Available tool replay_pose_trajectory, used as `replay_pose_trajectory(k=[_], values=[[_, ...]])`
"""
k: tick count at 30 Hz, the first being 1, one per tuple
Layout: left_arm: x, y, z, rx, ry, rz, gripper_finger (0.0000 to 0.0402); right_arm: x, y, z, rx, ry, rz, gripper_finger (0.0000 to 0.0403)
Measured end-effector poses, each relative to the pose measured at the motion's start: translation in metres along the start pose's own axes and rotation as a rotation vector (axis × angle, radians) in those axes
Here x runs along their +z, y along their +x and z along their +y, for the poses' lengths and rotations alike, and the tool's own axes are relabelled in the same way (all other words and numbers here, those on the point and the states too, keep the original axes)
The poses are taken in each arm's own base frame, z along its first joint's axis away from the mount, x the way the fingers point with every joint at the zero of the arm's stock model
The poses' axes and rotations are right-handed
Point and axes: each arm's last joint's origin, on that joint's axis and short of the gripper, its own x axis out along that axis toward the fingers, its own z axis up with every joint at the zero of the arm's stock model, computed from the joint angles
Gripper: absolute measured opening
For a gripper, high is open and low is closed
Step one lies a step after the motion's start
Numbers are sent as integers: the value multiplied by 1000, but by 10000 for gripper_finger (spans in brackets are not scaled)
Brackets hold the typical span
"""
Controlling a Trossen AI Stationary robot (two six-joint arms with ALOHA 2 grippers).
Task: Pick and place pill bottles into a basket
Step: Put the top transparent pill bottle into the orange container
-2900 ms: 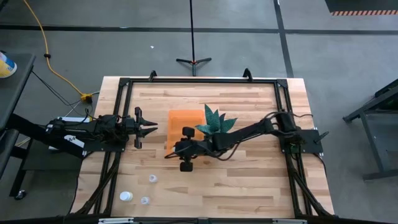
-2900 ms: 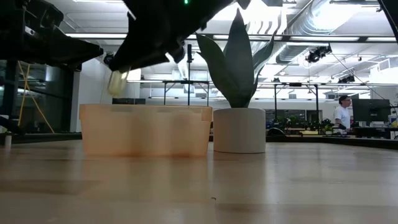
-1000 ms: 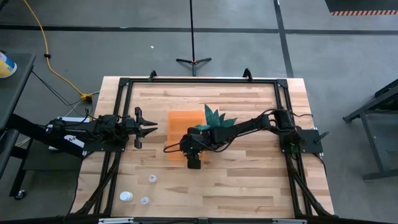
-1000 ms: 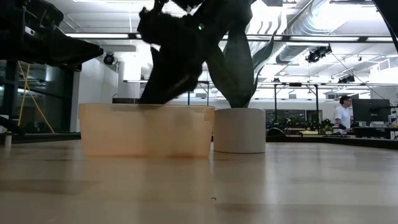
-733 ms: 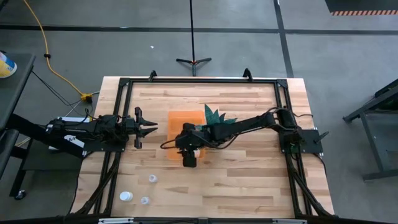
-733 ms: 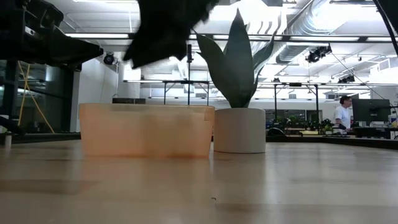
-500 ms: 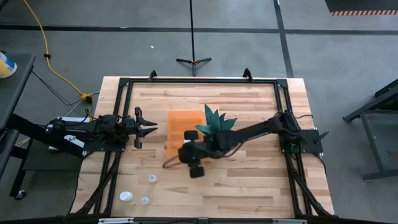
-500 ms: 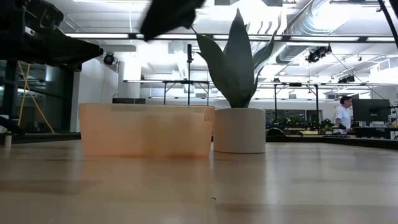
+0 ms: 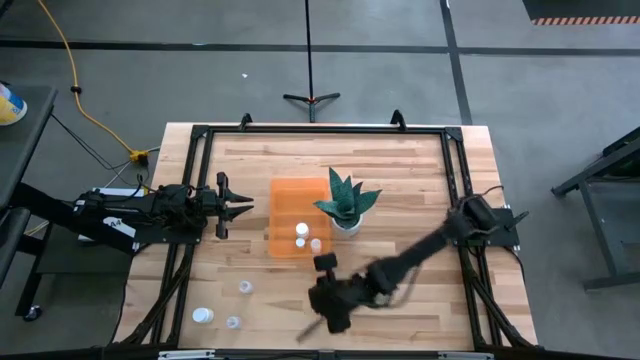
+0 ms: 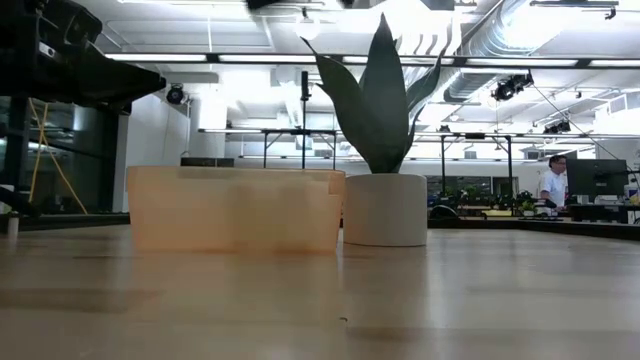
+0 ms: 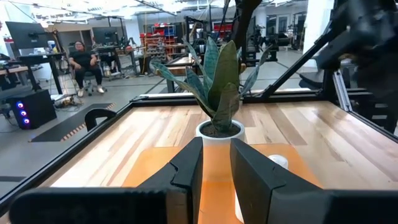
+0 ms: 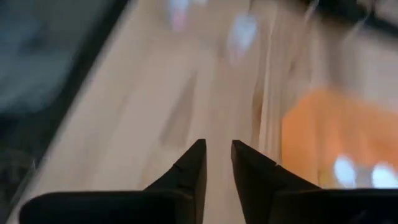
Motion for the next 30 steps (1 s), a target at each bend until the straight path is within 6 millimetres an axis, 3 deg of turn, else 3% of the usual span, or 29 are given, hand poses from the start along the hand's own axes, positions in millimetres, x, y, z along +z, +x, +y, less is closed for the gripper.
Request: replay_pose_trajectory(k=[4, 8, 13, 18, 23, 30], values=[[0, 0, 0, 0, 0, -1, 117, -37, 7, 17, -20, 42, -188, 52], [0, 0, 0, 0, 0, -1, 117, -83, 11, 2, 20, 127, -271, 39], [0, 0, 0, 0, 0, -1, 117, -124, -27, -29, -5, 160, -382, 28], [0, 0, 0, 5, 22, -1, 117, -172, -80, -71, -177, 280, -552, 19], [0, 0, 0, 8, 24, -1, 117, -207, -114, -112, -99, 373, -701, 7], [0, 0, 0, 8, 21, -1, 117, -239, -153, -129, -176, 350, -781, 3]])
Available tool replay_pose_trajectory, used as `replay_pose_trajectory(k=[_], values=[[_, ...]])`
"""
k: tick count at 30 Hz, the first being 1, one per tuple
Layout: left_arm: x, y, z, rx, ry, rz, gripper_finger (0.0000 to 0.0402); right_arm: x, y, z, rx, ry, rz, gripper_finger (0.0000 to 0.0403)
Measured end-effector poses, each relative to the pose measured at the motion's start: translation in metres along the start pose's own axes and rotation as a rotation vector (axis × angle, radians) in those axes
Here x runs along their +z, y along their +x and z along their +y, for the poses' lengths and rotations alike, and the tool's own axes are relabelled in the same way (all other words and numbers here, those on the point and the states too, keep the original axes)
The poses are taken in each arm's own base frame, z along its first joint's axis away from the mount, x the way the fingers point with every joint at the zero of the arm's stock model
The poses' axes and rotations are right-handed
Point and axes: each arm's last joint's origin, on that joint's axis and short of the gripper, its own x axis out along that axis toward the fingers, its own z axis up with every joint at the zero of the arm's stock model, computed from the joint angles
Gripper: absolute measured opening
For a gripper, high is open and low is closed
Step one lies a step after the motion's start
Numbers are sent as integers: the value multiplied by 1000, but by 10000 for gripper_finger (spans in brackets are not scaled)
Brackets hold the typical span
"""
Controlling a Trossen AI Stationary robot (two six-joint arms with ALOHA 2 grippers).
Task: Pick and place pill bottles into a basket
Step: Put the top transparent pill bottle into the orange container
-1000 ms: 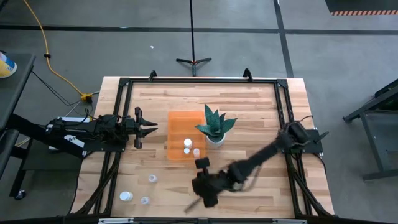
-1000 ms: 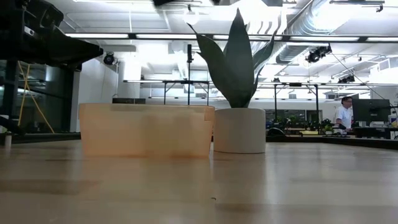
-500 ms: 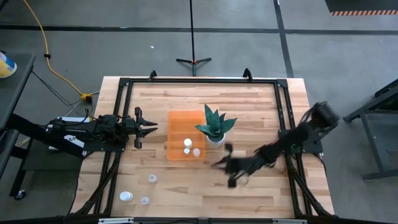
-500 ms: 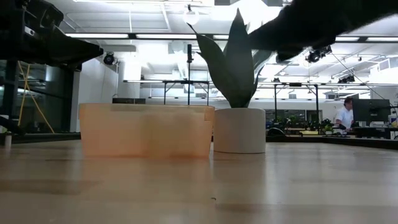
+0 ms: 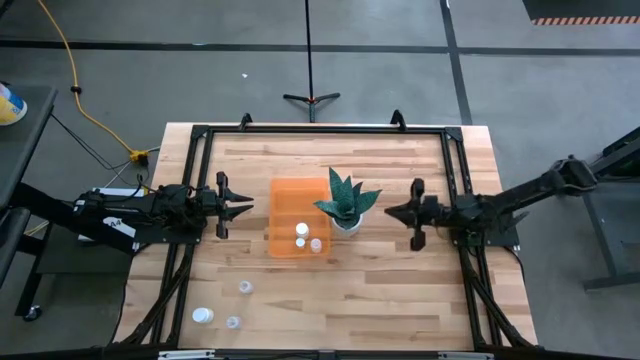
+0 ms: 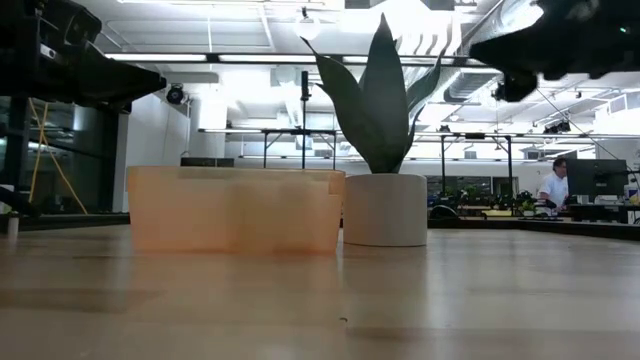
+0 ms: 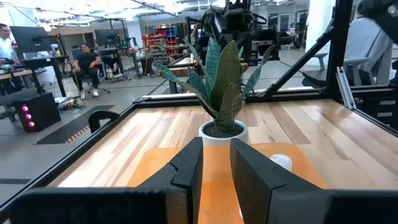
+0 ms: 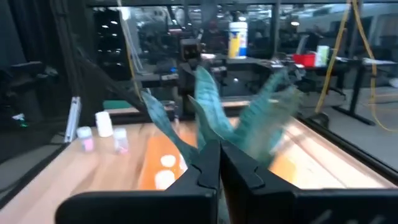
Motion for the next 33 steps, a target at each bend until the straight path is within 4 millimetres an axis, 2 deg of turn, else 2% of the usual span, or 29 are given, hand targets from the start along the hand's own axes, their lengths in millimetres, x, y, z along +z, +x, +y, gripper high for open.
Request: replay_pose_trajectory(k=[4, 9, 13, 17, 22, 26, 30, 33], values=[[0, 0, 0, 0, 0, 0, 117, -1, -18, -3, -35, 4, 17, 1], [0, 0, 0, 0, -1, 0, 117, 1, -30, -6, -38, -3, 29, 3], [0, 0, 0, 0, -1, 0, 117, -5, -31, -8, 58, -4, -38, 1], [0, 0, 0, 0, 4, 1, 117, -18, -30, -17, 44, -33, -36, 1], [0, 0, 0, 1, 25, 1, 117, -15, -28, -28, 74, -115, -61, 2], [0, 0, 0, 1, 25, 1, 117, -12, -28, -40, 21, -156, -90, 1], [0, 0, 0, 1, 25, 1, 117, -18, -30, -47, 14, -119, -20, 3], [0, 0, 0, 1, 25, 1, 117, -25, -33, -51, -66, -48, 59, 1]])
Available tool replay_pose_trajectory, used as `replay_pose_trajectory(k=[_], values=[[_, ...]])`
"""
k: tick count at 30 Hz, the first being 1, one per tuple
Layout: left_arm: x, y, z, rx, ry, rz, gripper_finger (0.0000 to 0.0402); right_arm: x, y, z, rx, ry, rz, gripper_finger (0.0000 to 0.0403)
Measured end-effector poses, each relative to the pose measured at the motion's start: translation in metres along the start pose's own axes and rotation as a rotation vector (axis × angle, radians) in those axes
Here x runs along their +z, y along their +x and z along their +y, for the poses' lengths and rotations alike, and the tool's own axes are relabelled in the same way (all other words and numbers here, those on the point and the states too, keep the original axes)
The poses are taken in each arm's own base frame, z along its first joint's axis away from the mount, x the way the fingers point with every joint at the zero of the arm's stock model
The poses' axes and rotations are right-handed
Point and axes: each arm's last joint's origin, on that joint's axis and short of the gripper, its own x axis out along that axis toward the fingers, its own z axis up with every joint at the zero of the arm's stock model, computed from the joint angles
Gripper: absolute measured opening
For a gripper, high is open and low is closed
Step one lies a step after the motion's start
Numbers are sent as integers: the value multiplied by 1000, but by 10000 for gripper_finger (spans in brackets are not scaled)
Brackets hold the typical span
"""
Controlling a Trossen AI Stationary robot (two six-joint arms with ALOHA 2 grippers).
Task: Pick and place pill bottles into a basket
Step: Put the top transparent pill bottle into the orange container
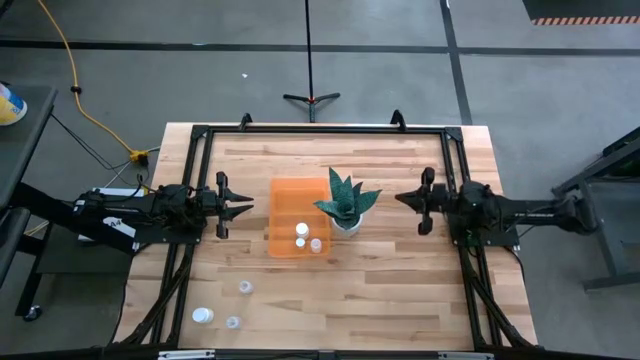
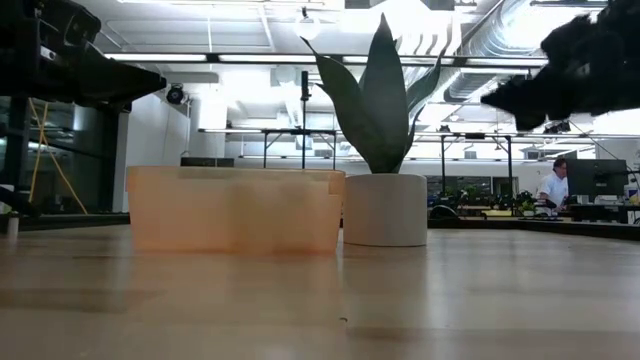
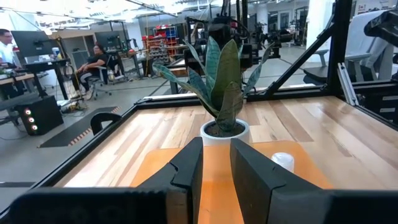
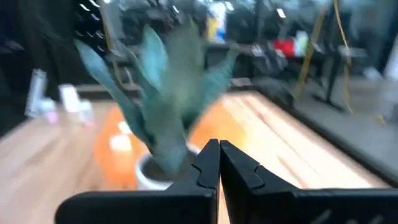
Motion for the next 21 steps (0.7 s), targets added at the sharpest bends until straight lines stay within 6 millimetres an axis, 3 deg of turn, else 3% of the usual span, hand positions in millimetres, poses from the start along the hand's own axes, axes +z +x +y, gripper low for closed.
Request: replay_pose_trajectory(k=[3, 7, 17, 21], values=[[0, 0, 0, 0, 0, 0, 117, -6, -3, 0, 7, 7, 59, 3], [0, 0, 0, -1, 0, 0, 117, 0, -7, 2, 61, -5, -9, 1], [0, 0, 0, -6, 24, 0, 119, 5, -11, -1, -30, -55, -68, 3], [0, 0, 0, -1, 65, 0, 154, 5, -11, -1, -28, -67, -65, 7]])
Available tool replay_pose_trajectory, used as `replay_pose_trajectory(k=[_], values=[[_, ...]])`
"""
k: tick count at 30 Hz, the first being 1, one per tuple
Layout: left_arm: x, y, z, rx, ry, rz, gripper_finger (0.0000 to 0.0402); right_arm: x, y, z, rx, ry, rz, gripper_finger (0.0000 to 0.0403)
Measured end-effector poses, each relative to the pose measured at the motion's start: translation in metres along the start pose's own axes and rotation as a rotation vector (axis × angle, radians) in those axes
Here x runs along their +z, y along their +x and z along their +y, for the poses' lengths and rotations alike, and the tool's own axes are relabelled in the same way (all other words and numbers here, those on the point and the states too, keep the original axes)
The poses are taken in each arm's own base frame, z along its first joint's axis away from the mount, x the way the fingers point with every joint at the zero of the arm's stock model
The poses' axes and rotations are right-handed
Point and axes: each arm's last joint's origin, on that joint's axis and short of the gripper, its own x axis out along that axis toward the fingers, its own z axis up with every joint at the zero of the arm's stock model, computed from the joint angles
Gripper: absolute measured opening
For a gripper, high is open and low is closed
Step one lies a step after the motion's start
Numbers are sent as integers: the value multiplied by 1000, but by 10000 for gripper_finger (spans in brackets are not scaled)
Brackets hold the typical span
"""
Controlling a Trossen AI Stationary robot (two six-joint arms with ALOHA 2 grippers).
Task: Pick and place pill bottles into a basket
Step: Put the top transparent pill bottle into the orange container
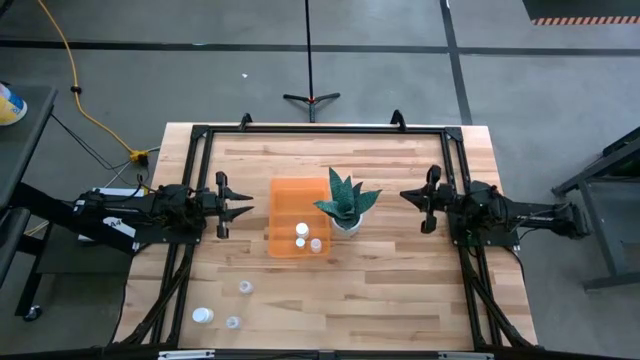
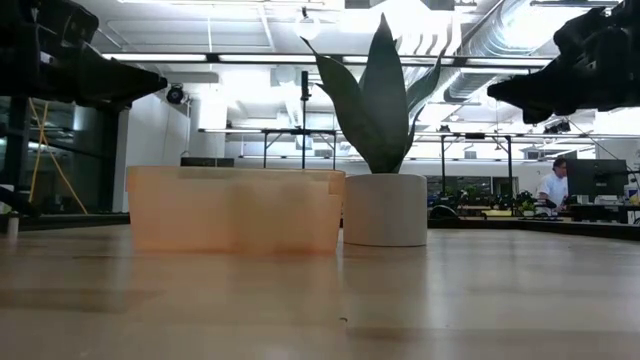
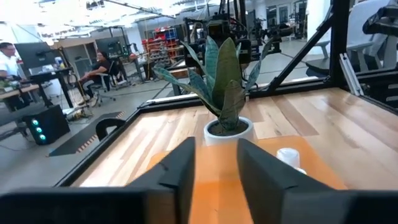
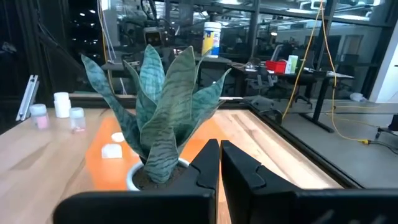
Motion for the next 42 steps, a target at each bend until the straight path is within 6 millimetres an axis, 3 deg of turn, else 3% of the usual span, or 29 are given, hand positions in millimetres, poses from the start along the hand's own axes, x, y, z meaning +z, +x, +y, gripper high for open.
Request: replay_pose_trajectory(k=[3, 7, 14, 19, 23, 28, 31, 36, 42], values=[[3, 0, 1, 6, -7, -9, 200, -3, 0, 0, 2, 36, 28, 4], [25, -3, 4, -40, 0, -66, 235, -4, 0, -1, -31, 14, 40, 1], [65, 2, 7, -174, 56, -82, 241, -5, 0, -4, -154, 8, 60, 3], [84, 27, 5, -225, 27, 0, 234, -7, -1, -7, -251, 76, 75, 4], [93, 52, 2, -273, 18, 162, 220, -8, -1, -7, -265, 19, 86, 7], [111, 73, -3, -333, -140, 457, 199, -8, -1, -7, -258, 13, 91, 2], [116, 79, -13, -352, -235, 670, 183, -8, -1, -7, -257, 13, 91, 1], [128, 87, -39, -366, -374, 872, 159, -8, -1, -7, -265, -20, 96, 1], [125, 82, -66, -373, -590, 1160, 145, -8, -1, -7, -265, -29, 97, 1]])
